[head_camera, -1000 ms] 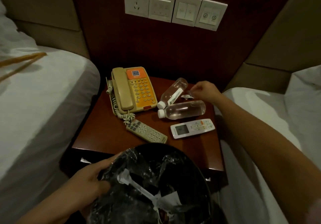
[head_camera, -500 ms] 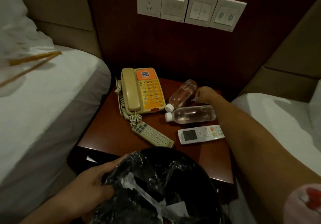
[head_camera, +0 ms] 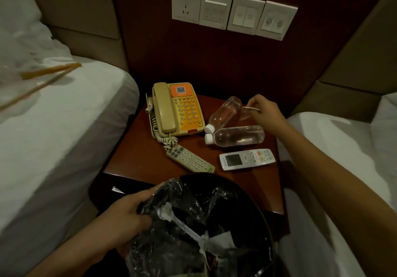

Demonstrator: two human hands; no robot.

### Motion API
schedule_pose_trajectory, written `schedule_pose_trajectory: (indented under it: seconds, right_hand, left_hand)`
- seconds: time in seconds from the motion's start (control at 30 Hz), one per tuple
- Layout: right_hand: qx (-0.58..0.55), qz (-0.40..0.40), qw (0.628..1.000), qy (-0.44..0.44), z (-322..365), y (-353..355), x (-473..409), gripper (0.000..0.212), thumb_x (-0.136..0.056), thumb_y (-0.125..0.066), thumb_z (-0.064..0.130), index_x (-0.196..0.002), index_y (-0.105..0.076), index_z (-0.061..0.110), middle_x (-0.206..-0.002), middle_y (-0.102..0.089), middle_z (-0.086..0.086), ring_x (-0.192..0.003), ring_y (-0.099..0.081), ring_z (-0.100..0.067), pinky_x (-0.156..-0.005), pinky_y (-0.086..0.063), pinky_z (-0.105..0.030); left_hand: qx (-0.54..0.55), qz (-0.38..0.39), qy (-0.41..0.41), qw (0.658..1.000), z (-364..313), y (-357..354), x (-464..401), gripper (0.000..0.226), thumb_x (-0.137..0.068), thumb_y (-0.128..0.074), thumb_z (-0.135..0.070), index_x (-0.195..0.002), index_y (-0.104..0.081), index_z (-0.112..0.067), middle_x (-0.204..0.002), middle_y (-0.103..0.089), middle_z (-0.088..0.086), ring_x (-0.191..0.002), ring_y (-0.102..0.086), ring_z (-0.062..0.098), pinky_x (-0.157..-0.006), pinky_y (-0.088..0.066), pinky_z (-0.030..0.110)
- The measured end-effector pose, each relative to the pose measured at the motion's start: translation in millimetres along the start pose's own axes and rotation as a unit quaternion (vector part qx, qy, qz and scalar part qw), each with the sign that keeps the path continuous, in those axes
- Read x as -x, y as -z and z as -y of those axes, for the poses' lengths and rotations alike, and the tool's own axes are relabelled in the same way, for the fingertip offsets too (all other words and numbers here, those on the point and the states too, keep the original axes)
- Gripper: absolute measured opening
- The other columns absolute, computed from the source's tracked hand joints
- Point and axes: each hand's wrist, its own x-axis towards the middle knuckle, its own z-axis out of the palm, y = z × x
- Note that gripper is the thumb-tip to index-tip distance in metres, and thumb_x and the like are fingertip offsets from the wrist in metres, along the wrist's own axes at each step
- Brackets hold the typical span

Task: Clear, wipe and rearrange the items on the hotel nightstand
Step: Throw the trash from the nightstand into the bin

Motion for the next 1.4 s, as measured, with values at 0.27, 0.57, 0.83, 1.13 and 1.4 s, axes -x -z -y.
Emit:
schedule_pose_trajectory:
  seconds: [0.27, 0.57, 0.83, 1.13, 1.4]
  right_hand:
    - [-0.1, 0.111, 0.97, 0.192, 101.9, 12.8, 182.0, 0.017, -0.086, -0.047, 0.03, -0.099, -0.046, 0.042, -0.099, -0.059, 0.019, -0.086, -0.061, -0.006, -0.07, -0.053, -0.027]
    - [0.041, 0.403, 0.894, 0.193, 94.0, -34.4, 217.2, 0.01, -0.093, -0.049, 0.024, -0.1, -0.047, 0.031, -0.114, -0.058, 0.003, -0.106, -0.055, -0.013, -0.084, -0.048, -0.041]
    - [0.0, 0.212, 0.946, 0.246, 106.6, -36.9, 207.5, 0.012, -0.086, -0.059, 0.039, -0.095, -0.063, 0.032, -0.096, -0.05, 0.014, -0.092, -0.044, -0.002, -0.075, -0.043, -0.024]
    - [0.187, 0.25, 0.927, 0.208, 89.3, -40.1, 214.3, 0.039, -0.089, -0.058, 0.041, -0.124, -0.056, 0.026, -0.122, -0.051, 0.004, -0.111, -0.044, -0.012, -0.09, -0.044, -0.029]
    - [0.401, 0.263, 0.847, 0.23, 103.8, -73.6, 214.3, 0.089, -0.082, -0.063, 0.008, -0.149, -0.006, 0.023, -0.149, -0.021, -0.011, -0.116, -0.048, -0.029, -0.065, -0.046, -0.033]
  left_hand:
    - [0.005, 0.017, 0.049, 0.999, -7.2, 0.5, -5.9, 0.073, -0.083, -0.052, 0.012, -0.116, -0.06, -0.051, -0.103, -0.074, -0.011, -0.092, -0.071, 0.011, -0.074, -0.056, 0.028]
    - [-0.022, 0.007, 0.023, 0.999, -10.8, -2.7, -7.4, 0.065, -0.073, -0.061, -0.002, -0.111, -0.063, -0.055, -0.103, -0.074, -0.01, -0.09, -0.071, 0.012, -0.084, -0.057, 0.037]
    - [-0.024, 0.017, 0.02, 0.999, -11.4, 0.1, -9.2, 0.069, -0.081, -0.057, 0.006, -0.114, -0.06, -0.054, -0.103, -0.073, -0.009, -0.088, -0.072, 0.011, -0.078, -0.059, 0.034]
    - [-0.014, 0.018, 0.018, 1.0, -1.4, -1.4, -10.3, 0.066, -0.081, -0.057, 0.008, -0.106, -0.064, -0.053, -0.096, -0.075, -0.01, -0.087, -0.072, 0.014, -0.081, -0.059, 0.038]
    - [0.021, -0.051, 0.02, 0.998, 30.7, 6.2, 20.1, 0.066, -0.067, -0.061, -0.007, -0.12, -0.061, -0.045, -0.104, -0.075, -0.001, -0.089, -0.073, 0.022, -0.082, -0.058, 0.05]
